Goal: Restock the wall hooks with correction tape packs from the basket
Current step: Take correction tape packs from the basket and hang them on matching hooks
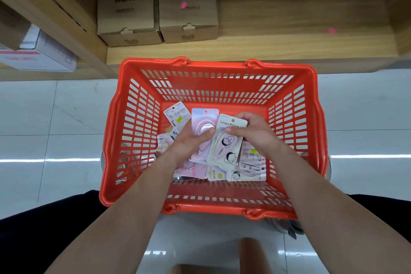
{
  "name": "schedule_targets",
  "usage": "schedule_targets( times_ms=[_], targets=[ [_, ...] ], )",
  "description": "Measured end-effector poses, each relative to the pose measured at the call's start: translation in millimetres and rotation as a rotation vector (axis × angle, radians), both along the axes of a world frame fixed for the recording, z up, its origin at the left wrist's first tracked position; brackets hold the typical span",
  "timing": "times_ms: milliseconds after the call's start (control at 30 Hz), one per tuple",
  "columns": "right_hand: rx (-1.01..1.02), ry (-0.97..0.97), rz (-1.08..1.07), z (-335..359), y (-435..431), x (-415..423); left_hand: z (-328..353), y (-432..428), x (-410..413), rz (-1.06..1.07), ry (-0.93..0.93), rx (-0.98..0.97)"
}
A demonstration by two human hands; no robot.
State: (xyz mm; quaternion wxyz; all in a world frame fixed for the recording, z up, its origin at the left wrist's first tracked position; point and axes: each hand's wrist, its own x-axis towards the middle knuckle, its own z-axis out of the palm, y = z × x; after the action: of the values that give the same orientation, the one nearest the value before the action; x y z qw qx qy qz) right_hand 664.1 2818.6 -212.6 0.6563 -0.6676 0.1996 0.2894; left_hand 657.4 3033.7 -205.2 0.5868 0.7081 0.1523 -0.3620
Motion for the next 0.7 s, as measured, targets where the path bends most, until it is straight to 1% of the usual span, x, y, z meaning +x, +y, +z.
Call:
schedule_targets(
  times_ms=[133,200,300,333,433,500,533,600,633,700],
  targets=[
    [-0.014,-0.017,0.018,2,4,2,-3,6,3,0.038,-0.028,-0.015],
    [-0.01,-0.003,0.047,2,3,4,-6,11,5,0.058,-0.028,0.014],
    [0.008,-0.02,-0.015,3,4,9,-3,14,6,0.001,-0.066,0.01],
    [0.013,-0.026,-0.027,3,6,10,-2,12,6,-0.021,-0.054,-0.008],
    [0.01,-0.062,0.02,1,18,14,-2,4,7,-0.111,-0.032,-0.027],
    [-0.02,-0.104,0.05,-3,24,15,-6,1,8,-0.123,-0.041,-0.004],
    [-0.069,-0.128,0.042,-6,22,15,-9,1,8,-0.116,-0.044,0.013],
    [-0.23,-0.154,0.018,-13,10,10,-14,9,10,-0.064,-0.032,0.041],
    [-0.333,-0.138,0.05,-21,-1,5,-16,13,11,-0.022,-0.022,0.054],
    [-0.55,-0.027,0.215,-39,-20,-7,-22,21,13,0.034,0.024,0.075]
  ],
)
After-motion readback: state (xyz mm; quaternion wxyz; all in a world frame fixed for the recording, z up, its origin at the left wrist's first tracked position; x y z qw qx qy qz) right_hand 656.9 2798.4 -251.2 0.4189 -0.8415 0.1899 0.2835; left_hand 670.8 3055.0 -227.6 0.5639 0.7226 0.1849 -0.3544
